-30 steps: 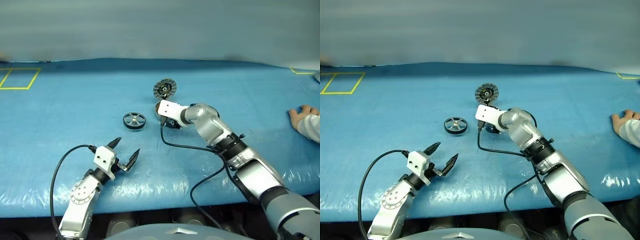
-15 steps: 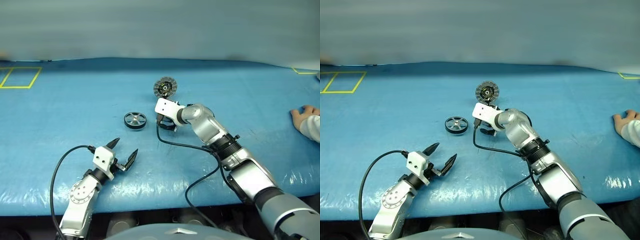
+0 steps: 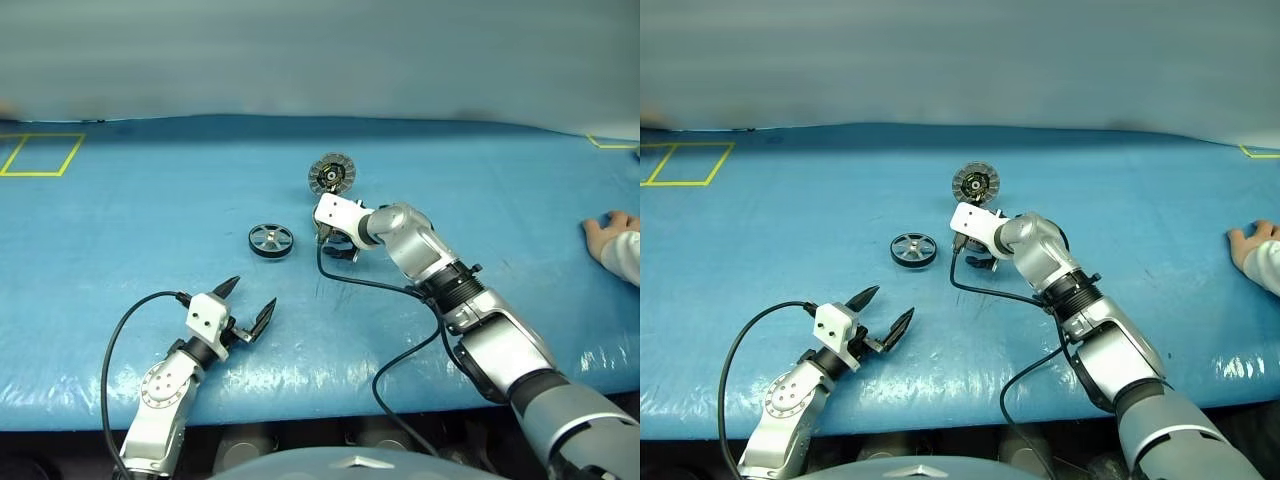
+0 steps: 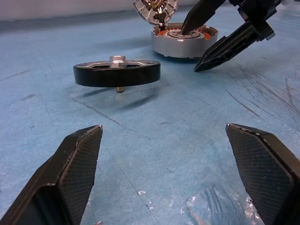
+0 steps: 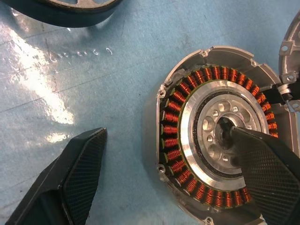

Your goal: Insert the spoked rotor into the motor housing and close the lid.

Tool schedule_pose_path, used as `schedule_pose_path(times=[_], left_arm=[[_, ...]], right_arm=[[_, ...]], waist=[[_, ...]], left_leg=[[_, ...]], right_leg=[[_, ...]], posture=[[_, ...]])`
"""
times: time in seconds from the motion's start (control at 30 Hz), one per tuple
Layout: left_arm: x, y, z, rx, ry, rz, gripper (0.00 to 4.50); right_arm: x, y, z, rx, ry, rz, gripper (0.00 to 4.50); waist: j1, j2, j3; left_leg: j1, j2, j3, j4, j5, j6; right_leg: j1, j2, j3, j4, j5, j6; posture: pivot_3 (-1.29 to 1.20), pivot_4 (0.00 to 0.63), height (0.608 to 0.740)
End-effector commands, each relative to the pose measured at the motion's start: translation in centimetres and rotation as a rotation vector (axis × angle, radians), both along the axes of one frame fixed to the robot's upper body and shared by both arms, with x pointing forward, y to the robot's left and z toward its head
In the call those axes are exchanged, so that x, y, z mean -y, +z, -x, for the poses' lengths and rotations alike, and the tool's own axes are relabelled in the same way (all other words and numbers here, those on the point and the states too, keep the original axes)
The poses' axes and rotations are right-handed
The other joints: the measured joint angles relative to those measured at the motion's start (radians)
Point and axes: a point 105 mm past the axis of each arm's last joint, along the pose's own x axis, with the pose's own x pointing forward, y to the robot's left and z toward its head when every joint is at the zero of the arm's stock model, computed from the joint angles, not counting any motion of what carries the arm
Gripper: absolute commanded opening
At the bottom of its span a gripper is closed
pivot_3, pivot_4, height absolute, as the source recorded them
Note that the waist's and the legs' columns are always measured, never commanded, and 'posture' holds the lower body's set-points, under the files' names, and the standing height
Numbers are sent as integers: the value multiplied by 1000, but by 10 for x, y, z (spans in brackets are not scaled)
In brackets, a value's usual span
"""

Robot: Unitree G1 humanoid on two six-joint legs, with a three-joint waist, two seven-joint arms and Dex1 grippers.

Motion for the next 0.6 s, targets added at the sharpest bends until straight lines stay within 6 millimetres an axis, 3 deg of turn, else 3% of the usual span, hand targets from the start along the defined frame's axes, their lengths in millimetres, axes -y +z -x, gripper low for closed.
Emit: schedule_pose_path(times=[0.03,0.27,0.5,0.6], left_arm=[[0,7,-2,37,6,14,4500],[0,8,-3,41,6,9,4500],[-9,11,0,48,21,-6,4500],[-13,11,1,47,28,-10,4500]], right_arm=[[4,-4,3,-65,-29,-5,4092],[-6,-26,30,-232,-28,-44,1909],[-21,-50,83,-396,-57,-93,1829],[-31,-57,119,-463,-31,-109,1829]], waist=[[1,0,0],[3,-1,-1],[0,-6,-12],[0,-8,-17]], left_leg=[[0,0,0,0,0,0],[1,0,-1,0,0,0],[4,3,-1,-1,-1,-1],[10,5,-2,-3,-3,-4]], right_leg=[[0,0,0,0,0,0],[2,0,-1,-1,0,-1],[4,0,-3,-1,-5,-8],[5,0,-5,-2,-8,-12]], posture=[[0,150,740],[0,150,740],[0,150,740],[0,150,740]])
